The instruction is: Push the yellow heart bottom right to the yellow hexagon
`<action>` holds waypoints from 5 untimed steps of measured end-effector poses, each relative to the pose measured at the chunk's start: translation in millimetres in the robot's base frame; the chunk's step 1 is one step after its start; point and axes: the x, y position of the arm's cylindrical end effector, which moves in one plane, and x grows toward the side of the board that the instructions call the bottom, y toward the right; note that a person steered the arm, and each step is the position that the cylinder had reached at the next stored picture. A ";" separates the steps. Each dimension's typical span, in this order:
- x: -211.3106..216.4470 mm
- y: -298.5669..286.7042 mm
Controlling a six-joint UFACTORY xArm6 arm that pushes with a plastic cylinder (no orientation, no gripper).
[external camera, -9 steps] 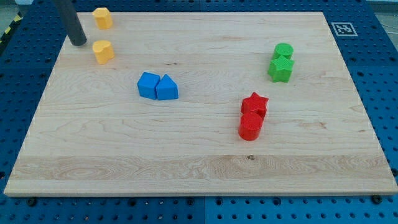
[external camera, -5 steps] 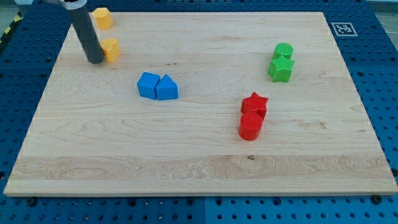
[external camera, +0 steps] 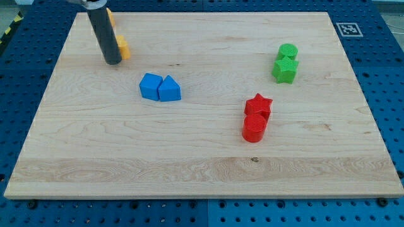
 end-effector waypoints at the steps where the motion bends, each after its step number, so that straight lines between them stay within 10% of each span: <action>1: 0.0 13.8; 5: -37.4 -33.0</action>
